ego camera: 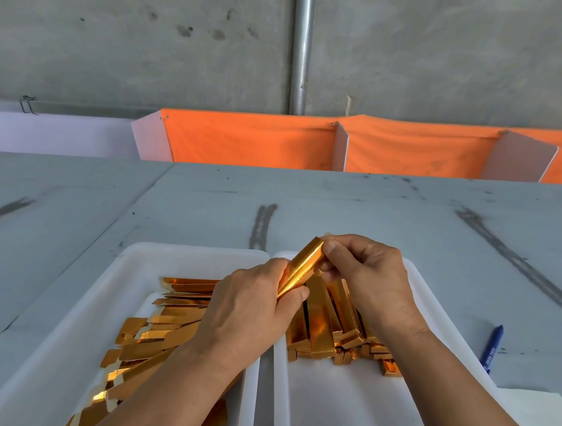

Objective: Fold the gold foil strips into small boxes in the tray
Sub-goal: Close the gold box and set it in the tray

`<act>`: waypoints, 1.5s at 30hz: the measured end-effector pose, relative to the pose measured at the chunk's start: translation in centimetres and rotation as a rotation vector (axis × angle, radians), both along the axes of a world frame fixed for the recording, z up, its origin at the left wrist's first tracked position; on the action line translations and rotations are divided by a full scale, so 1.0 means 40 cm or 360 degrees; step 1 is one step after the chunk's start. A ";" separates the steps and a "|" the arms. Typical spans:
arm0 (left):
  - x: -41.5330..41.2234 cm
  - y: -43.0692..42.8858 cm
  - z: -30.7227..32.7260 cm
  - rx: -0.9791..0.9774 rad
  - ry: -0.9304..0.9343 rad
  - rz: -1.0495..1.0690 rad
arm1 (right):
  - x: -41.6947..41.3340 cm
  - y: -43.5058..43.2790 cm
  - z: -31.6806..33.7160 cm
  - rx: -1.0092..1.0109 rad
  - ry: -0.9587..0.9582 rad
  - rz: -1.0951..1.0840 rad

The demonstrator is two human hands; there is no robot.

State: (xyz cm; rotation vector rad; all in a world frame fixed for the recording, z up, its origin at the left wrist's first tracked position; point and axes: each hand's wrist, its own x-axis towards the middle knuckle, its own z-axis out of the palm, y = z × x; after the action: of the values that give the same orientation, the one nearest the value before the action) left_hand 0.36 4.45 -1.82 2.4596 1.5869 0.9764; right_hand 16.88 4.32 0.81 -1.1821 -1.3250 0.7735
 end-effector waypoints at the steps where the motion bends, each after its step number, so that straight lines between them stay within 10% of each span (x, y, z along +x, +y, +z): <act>1: 0.001 -0.001 0.001 0.0002 -0.0013 0.0009 | 0.001 0.000 -0.001 0.0000 -0.0018 0.0016; 45: 0.033 -0.008 -0.006 0.0138 0.0269 0.0122 | -0.016 -0.001 -0.010 -0.0290 0.0105 0.0135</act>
State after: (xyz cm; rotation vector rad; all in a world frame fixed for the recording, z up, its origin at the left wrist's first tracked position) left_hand 1.69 4.13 -2.05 2.6205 1.7364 0.8863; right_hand 16.24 4.29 0.40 -1.2384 -1.2773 1.0038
